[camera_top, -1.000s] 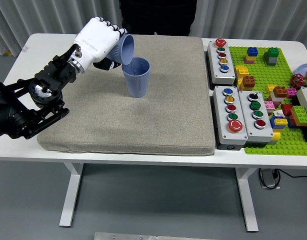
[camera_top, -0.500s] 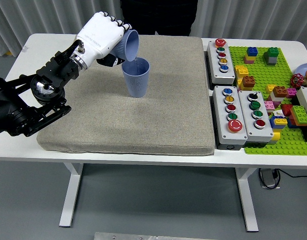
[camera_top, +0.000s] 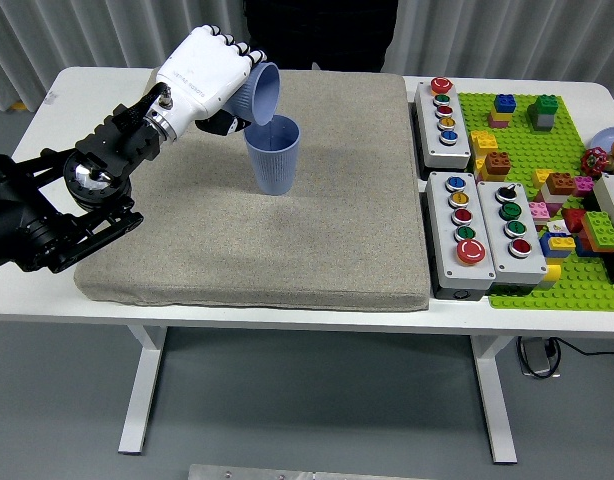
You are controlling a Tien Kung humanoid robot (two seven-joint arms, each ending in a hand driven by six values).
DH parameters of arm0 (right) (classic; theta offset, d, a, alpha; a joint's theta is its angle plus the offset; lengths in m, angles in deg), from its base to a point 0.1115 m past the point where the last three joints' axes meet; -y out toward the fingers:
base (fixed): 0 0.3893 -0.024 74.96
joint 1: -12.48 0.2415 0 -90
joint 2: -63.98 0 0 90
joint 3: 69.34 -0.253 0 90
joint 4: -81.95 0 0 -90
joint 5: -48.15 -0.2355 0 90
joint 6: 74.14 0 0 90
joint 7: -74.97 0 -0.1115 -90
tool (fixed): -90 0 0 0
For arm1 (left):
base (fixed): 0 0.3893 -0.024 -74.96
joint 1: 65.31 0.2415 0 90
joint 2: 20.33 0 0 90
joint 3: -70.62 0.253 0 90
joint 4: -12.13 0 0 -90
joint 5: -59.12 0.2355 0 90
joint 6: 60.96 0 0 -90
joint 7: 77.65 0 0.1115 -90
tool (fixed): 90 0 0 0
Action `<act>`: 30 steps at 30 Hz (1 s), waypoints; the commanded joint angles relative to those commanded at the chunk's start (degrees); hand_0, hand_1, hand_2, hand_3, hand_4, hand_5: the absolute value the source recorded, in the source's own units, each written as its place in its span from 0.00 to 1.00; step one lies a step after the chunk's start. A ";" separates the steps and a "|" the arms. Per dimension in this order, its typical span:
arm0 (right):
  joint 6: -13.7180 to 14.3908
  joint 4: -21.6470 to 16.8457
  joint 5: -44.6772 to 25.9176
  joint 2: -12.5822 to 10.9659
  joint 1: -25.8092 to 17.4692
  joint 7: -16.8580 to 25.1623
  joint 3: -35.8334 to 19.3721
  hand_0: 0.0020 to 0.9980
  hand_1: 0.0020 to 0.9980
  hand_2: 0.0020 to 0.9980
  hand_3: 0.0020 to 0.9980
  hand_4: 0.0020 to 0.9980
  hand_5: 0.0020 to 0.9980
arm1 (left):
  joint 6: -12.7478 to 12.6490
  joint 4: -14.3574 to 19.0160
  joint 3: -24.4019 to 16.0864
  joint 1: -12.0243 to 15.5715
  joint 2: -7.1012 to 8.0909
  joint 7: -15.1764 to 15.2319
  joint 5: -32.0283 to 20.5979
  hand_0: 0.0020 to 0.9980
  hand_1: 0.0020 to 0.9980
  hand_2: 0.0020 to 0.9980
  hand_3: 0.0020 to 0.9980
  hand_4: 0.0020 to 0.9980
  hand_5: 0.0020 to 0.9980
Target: Pick cup pour cup place
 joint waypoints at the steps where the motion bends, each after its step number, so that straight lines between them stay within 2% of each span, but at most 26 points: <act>1: 0.00 0.00 -0.01 0.00 0.00 0.01 0.01 0.67 0.61 0.56 0.56 0.00 0.18 | 0.09 0.02 0.05 -0.03 -0.01 -0.02 0.00 0.49 0.46 0.51 0.50 0.73 0.23; 22: 0.19 -0.03 -0.17 0.05 -0.14 0.04 0.14 0.67 0.61 0.56 0.56 0.00 0.18 | -0.11 0.33 -0.26 0.13 0.09 0.04 0.00 0.50 0.47 0.51 0.50 0.73 0.23; 25: 0.15 -0.04 0.01 0.10 -0.34 -0.03 0.02 0.67 0.61 0.56 0.56 0.00 0.18 | -1.44 1.31 -2.42 1.33 0.25 1.75 0.00 0.50 0.47 0.51 0.50 0.73 0.23; 30: 0.05 -0.09 0.46 0.22 -0.55 -0.22 -0.33 0.67 0.61 0.56 0.56 0.00 0.18 | -3.45 3.72 -5.25 2.99 0.26 2.73 -0.23 0.50 0.47 0.50 0.50 0.73 0.23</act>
